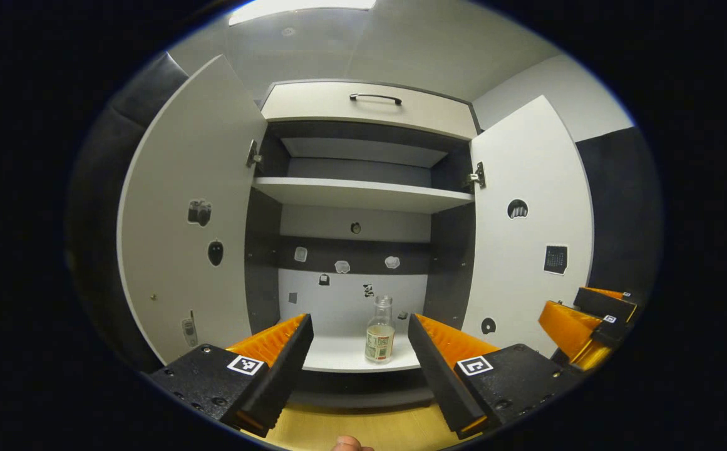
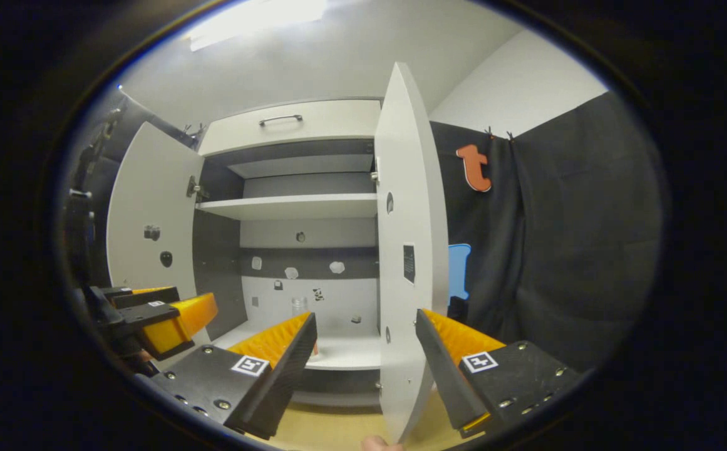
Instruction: Grasp the bottle in the cabinet with the left hand and place it on the coaster, then close the right door with the right hand and the left door with the left hand.
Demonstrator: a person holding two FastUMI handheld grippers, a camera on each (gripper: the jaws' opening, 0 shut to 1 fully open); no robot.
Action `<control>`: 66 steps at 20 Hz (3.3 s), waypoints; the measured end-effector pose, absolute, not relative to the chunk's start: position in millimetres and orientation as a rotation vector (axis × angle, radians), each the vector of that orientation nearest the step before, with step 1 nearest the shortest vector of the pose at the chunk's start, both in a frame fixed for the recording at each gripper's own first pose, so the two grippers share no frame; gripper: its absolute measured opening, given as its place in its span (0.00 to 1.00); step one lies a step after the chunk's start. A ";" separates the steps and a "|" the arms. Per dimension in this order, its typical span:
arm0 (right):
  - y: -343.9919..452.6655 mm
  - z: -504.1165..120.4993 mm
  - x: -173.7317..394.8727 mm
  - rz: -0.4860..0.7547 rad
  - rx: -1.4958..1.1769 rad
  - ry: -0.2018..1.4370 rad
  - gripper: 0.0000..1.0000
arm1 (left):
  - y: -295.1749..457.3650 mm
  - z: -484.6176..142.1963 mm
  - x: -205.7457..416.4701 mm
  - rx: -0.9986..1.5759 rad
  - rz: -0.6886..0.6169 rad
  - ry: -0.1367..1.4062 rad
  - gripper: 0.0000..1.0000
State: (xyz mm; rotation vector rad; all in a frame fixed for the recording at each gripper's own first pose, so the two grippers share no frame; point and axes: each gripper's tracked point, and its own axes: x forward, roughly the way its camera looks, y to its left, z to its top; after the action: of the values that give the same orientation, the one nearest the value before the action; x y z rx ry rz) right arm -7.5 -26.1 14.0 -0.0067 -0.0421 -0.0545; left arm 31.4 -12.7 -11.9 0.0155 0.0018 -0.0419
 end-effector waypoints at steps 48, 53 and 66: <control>-160.1 41.9 -45.9 -0.172 -0.050 -0.138 0.96 | 8.9 -158.2 97.3 0.029 -0.157 0.209 0.49; -160.0 43.0 -35.2 -0.090 -0.046 -0.141 0.96 | 9.6 -204.4 50.8 0.021 -0.120 0.243 0.49; -170.8 43.0 -30.2 0.029 -0.082 -0.145 0.96 | -18.0 -356.0 -36.9 0.019 -0.036 0.364 0.48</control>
State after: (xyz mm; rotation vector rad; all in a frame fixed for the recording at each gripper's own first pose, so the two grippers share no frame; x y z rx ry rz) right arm -30.2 -170.8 43.0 -0.0817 -0.1451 0.0293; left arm -36.9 -18.0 -356.0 0.0190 0.3635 -0.0357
